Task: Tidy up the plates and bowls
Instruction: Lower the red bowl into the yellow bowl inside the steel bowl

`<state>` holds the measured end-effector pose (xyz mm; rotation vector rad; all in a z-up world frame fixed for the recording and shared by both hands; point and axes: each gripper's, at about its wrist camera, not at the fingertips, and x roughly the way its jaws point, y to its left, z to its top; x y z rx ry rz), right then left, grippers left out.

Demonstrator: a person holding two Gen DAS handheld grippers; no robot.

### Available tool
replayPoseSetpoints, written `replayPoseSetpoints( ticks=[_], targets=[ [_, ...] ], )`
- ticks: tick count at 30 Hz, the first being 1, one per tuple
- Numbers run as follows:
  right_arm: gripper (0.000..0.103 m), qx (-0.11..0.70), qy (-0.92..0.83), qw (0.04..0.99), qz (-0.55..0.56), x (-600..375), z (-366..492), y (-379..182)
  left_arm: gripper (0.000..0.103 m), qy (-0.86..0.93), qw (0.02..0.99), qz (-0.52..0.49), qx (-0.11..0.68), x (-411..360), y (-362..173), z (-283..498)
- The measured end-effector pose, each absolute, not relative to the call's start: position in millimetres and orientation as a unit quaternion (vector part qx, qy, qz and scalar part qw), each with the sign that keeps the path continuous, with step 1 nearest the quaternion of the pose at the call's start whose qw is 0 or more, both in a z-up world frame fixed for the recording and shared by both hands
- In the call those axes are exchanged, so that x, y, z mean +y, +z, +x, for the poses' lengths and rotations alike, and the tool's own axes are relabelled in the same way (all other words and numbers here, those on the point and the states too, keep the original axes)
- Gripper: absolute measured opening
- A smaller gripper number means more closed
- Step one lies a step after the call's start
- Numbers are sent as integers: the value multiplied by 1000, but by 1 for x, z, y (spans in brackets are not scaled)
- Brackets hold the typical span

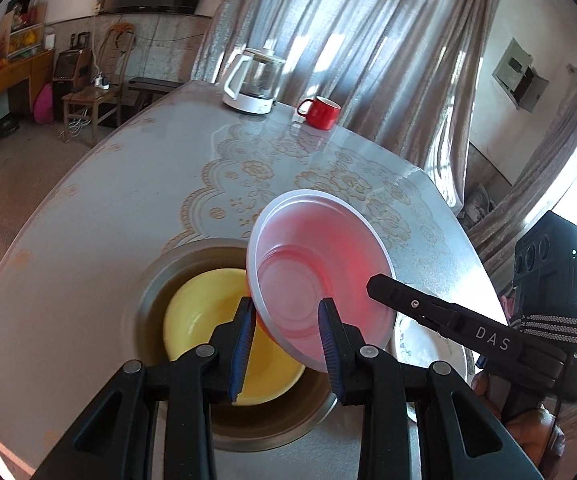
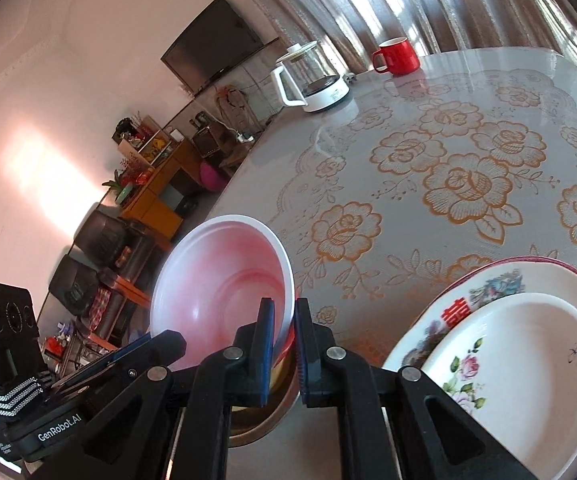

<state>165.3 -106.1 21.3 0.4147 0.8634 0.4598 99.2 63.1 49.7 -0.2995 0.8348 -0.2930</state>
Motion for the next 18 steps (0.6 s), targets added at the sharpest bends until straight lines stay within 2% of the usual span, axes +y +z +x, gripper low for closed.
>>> replayPoseSetpoints(
  ticks=[9, 18],
  targets=[
    [9, 435, 244, 850, 170, -68, 164, 9, 32, -111, 888, -161, 415, 95, 31, 89],
    [9, 451, 232, 848, 155, -58, 163, 1, 32, -108, 881, -159, 431, 96, 16, 91]
  ],
)
